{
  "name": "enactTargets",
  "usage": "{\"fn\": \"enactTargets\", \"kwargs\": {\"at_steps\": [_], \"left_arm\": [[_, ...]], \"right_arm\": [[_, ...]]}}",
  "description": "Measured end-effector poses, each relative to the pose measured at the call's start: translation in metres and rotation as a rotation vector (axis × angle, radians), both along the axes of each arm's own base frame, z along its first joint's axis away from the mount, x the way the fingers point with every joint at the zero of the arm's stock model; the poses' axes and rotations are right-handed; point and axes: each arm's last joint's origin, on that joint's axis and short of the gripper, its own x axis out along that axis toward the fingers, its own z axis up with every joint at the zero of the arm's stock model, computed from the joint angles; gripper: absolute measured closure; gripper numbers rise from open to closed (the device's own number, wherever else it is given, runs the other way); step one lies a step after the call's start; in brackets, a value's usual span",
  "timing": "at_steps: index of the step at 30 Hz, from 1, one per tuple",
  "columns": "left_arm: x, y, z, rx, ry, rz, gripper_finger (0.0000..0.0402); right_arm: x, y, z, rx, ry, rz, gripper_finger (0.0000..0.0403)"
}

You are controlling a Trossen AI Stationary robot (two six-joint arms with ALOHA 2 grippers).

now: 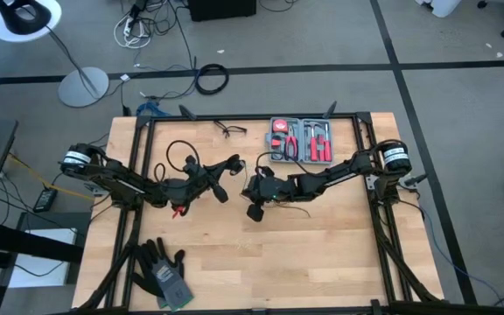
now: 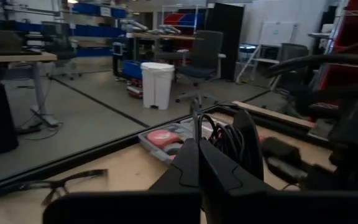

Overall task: Coil cords
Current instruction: Coil the black wire onto the spool

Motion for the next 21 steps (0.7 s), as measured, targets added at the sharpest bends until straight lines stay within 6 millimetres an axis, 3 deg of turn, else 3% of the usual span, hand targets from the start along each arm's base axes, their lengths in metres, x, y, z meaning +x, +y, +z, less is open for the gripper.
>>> {"fn": "enactTargets", "kwargs": {"at_steps": [6,11,17,21], "left_arm": [[-0.015,0.003,-0.006,-0.013,-0.061,0.013,0.0402],[-0.024,0.002,-0.013,-0.017,-0.059,-0.001,0.0402],[-0.024,0.000,-0.013,-0.010,-0.061,-0.039,0.0402],[-0.023,0.000,-0.011,-0.008,-0.075,-0.061,0.0402]], "right_arm": [[-0.013,0.003,-0.006,-0.034,0.157,-0.010,0.0329],[-0.048,0.012,0.007,-0.129,0.243,-0.139,0.0326],[-0.114,0.036,0.022,-0.145,0.103,-0.274,0.0335],[-0.137,0.045,0.014,0.001,-0.106,-0.305,0.0334]]}}
